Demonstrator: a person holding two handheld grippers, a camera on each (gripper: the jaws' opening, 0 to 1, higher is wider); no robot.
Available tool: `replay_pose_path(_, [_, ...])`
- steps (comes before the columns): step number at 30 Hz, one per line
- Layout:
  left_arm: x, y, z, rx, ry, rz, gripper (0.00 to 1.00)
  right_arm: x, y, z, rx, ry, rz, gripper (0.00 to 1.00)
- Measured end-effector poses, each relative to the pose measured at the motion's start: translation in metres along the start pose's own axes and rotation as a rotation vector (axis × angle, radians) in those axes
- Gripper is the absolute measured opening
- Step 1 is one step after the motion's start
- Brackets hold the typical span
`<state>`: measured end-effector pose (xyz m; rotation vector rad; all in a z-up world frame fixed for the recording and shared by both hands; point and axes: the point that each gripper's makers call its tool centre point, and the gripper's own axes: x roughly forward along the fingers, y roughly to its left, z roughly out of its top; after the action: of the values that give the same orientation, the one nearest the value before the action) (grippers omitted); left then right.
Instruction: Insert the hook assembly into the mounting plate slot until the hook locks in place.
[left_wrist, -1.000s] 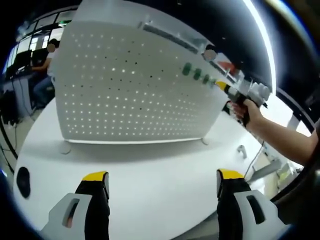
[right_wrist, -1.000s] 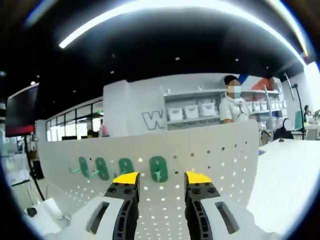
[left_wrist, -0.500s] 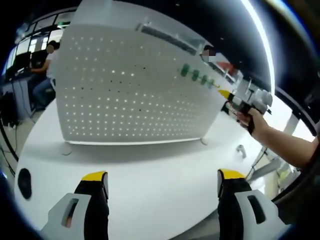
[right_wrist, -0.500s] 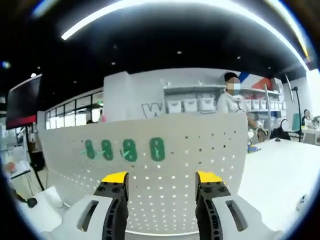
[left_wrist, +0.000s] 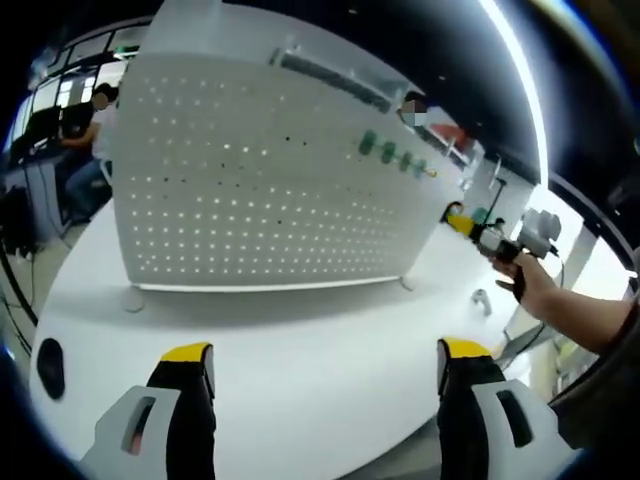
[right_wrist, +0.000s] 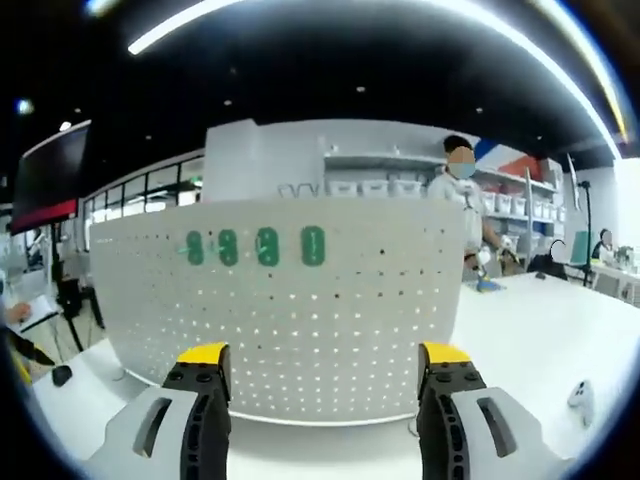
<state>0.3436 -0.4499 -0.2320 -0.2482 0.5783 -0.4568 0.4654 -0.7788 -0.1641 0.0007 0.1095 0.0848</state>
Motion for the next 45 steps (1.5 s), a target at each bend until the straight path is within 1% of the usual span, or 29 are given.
replay_pose_path(6, [-0.002, 0.0, 0.002, 0.004, -0.005, 0.0, 0.94, -0.015, 0.001, -0.007, -0.01, 0.016, -0.004, 0.83])
replay_pose_path(9, [-0.003, 0.0, 0.002, 0.004, -0.007, 0.001, 0.94, -0.021, 0.002, -0.011, 0.0, 0.026, -0.004, 0.84])
replay_pose_path(15, [-0.005, 0.0, 0.003, 0.005, -0.011, 0.003, 0.95, -0.033, 0.005, -0.017, -0.001, 0.034, -0.005, 0.9])
replay_pose_path(19, [-0.006, 0.0, 0.002, 0.004, -0.012, 0.006, 0.95, -0.042, 0.008, -0.025, 0.016, 0.05, -0.005, 0.94])
replay_pose_path(23, [-0.007, 0.0, 0.002, 0.004, -0.015, 0.009, 0.96, -0.052, 0.015, -0.035, 0.024, 0.061, 0.003, 0.96])
replay_pose_path(28, [-0.009, 0.0, 0.001, 0.006, -0.016, 0.01, 0.96, -0.058, 0.021, -0.044, 0.041, 0.079, 0.008, 1.0])
replay_pose_path(33, [-0.011, -0.001, 0.0, 0.005, -0.017, 0.014, 0.97, -0.063, 0.027, -0.048, 0.034, 0.086, 0.03, 1.0])
replay_pose_path(40, [-0.012, -0.004, 0.0, 0.006, -0.018, 0.013, 0.97, -0.07, 0.033, -0.057, 0.049, 0.113, 0.047, 1.0])
replay_pose_path(45, [-0.014, -0.005, -0.001, 0.006, -0.017, 0.016, 0.97, -0.076, 0.033, -0.058, 0.048, 0.115, 0.049, 1.0])
